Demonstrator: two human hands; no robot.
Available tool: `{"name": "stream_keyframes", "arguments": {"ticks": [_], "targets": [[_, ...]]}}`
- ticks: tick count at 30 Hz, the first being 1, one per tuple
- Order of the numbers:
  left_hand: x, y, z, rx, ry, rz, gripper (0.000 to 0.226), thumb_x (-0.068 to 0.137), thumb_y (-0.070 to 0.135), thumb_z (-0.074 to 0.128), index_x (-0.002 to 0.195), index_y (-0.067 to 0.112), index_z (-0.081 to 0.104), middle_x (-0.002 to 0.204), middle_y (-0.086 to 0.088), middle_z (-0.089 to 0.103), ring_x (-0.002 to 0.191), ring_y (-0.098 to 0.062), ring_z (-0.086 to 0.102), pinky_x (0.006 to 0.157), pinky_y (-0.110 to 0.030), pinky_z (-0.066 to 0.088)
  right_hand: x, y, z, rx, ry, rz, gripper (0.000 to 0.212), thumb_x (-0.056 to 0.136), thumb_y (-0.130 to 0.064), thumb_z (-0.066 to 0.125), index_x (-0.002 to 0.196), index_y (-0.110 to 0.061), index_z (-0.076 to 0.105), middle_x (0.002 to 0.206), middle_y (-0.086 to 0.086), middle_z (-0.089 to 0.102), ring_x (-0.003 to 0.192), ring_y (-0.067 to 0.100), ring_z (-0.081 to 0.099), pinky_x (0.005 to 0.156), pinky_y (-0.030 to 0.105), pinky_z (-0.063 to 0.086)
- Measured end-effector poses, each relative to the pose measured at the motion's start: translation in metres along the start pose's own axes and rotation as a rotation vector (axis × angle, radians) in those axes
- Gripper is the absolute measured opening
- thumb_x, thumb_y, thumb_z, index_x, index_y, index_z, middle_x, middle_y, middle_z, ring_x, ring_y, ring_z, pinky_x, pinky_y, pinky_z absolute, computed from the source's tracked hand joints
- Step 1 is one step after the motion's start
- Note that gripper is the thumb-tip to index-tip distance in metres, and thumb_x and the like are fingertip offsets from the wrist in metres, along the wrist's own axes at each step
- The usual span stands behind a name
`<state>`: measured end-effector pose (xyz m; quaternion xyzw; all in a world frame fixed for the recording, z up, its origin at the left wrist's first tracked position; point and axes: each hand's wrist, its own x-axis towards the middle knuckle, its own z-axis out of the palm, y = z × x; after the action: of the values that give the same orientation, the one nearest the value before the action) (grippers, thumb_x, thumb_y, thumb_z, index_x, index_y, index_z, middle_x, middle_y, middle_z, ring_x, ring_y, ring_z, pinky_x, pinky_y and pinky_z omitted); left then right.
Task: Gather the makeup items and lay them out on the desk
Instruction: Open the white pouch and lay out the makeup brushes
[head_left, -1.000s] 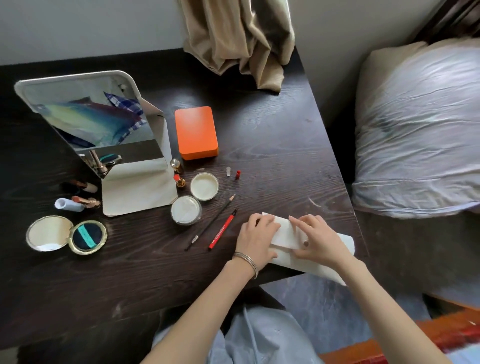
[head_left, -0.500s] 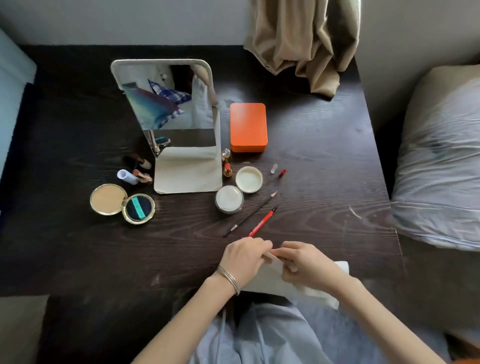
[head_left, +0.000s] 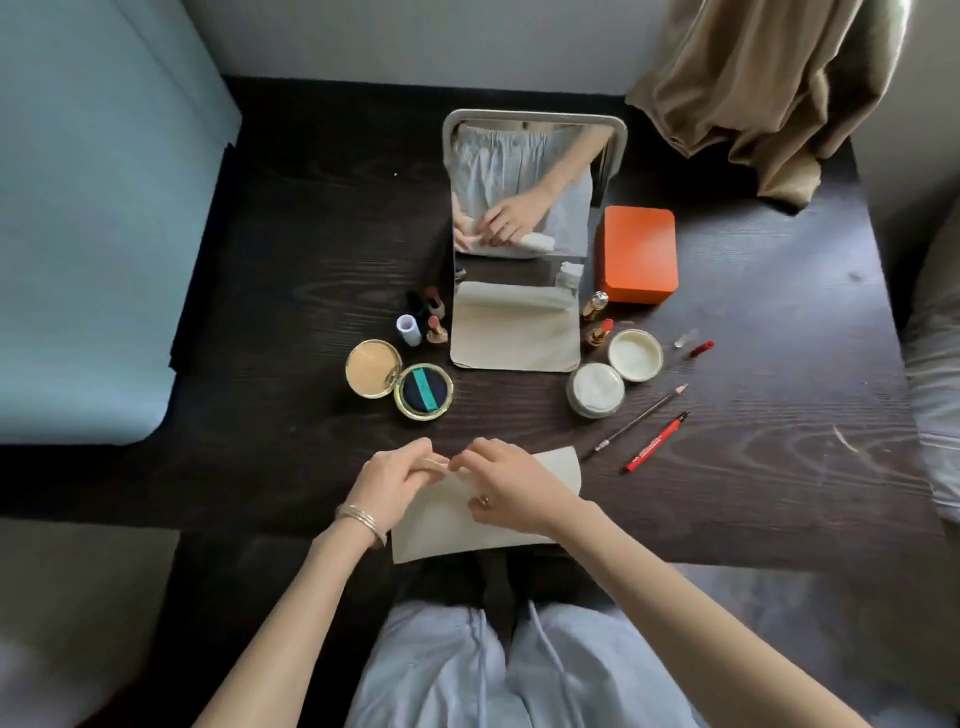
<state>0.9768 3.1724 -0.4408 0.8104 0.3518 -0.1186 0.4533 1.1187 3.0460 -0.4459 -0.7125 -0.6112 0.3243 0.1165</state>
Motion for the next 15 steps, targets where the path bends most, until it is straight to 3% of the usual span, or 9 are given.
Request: {"name": "stream_keyframes", "arguments": {"ticks": [4,8,10,12,14,15], "targets": [[0.013,-0.016,-0.012,0.005,-0.02,0.031,0.025,0.088,0.019,0.059,0.069,0.03,0.048,0.099,0.015,0.069,0.095,-0.005,0.061,0.078,-0.022,0.041,0.008,-0.003,0.015,-0.054,0.029,0.051,0.057,0.078,-0.022,0.06,0.133,-0.02,0.047,0.125,0.005,0.048,0.108,0.025,0.047,0.087,0.035,0.038],[0.016,-0.022,-0.01,0.055,0.011,0.04,0.007,0.088,0.016,0.059,0.081,0.014,0.059,0.102,0.003,0.068,0.097,-0.011,0.06,0.081,-0.026,0.046,-0.002,-0.004,0.019,-0.102,0.103,0.07,0.044,0.078,-0.017,0.068,0.119,-0.001,0.06,0.124,0.021,0.055,0.107,0.038,0.055,0.089,0.043,0.049],[0.01,-0.018,-0.006,0.203,0.134,0.088,0.004,0.084,0.013,0.063,0.088,0.014,0.064,0.097,0.0,0.064,0.095,-0.016,0.058,0.08,-0.026,0.045,-0.007,-0.004,0.023,-0.133,0.127,0.085,0.039,0.076,-0.011,0.072,0.111,0.005,0.063,0.121,0.027,0.058,0.108,0.043,0.058,0.089,0.048,0.052],[0.001,-0.011,-0.001,0.401,0.323,0.166,0.018,0.071,0.009,0.074,0.085,0.015,0.064,0.09,-0.002,0.062,0.087,-0.02,0.056,0.073,-0.029,0.046,-0.01,-0.008,0.027,-0.2,0.148,0.087,0.036,0.075,-0.008,0.074,0.108,0.005,0.065,0.121,0.026,0.061,0.111,0.043,0.059,0.092,0.051,0.05],[-0.009,-0.007,-0.001,0.489,0.461,0.135,0.027,0.064,0.014,0.078,0.077,0.016,0.055,0.081,-0.003,0.056,0.078,-0.022,0.052,0.064,-0.031,0.043,-0.011,-0.011,0.032,-0.267,0.179,0.071,0.039,0.069,-0.008,0.081,0.104,0.003,0.069,0.115,0.022,0.066,0.106,0.039,0.064,0.088,0.048,0.053],[-0.014,-0.006,-0.003,0.488,0.456,0.086,0.026,0.069,0.02,0.075,0.074,0.018,0.05,0.077,-0.002,0.053,0.076,-0.021,0.051,0.063,-0.03,0.04,-0.011,-0.014,0.032,-0.282,0.191,0.069,0.041,0.066,-0.009,0.083,0.103,0.002,0.07,0.113,0.02,0.067,0.104,0.038,0.065,0.085,0.046,0.054]]}}
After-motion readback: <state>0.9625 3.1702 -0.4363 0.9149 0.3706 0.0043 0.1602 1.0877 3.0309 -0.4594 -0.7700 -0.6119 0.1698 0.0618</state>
